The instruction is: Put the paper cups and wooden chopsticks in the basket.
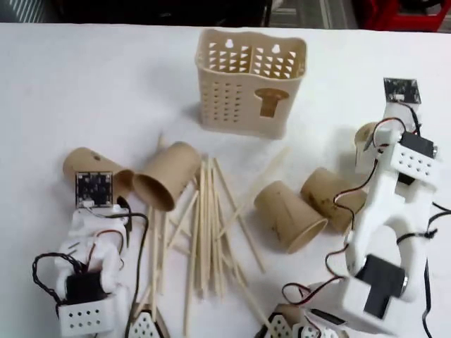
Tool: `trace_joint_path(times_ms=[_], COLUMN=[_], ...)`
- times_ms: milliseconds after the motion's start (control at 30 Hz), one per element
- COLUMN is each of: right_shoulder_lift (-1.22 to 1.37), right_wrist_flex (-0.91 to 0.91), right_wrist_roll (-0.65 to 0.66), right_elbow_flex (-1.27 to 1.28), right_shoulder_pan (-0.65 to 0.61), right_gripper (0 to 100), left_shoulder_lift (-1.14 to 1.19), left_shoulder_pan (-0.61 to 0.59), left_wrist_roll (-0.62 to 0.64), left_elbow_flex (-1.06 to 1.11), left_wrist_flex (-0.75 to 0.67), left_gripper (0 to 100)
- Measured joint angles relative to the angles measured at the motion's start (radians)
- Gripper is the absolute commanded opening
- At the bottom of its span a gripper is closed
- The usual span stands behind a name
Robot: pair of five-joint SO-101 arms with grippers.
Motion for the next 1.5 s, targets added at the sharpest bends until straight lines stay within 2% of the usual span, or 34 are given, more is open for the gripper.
trace_joint_path(times_ms=[333,533,700,1200,1500], right_shoulder_lift=[-0.313,-0.509,-0.603,-0.592,-0.361], right_wrist_flex=[0.000,-0.006,-0.094,-0.390,-0.529], right_wrist_roll=[0.127,0.141,0.141,0.144,0.141], right_elbow_flex=[0.000,0.000,0.000,0.000,0.000], right_shoulder_pan=[-0.078,-0.201,-0.301,-0.557,-0.580], right_gripper=[2.0,2.0,2.0,2.0,2.0], left_shoulder_lift=[0.000,0.000,0.000,0.000,0.000], left_shoulder_pan=[0.000,0.000,0.000,0.000,0.000], left_wrist_roll=[0.000,0.000,0.000,0.000,0.000], left_elbow_flex=[0.000,0.000,0.000,0.000,0.000], left_wrist_flex=[0.000,0.000,0.000,0.009,0.009], left_gripper=[11,11,11,11,11])
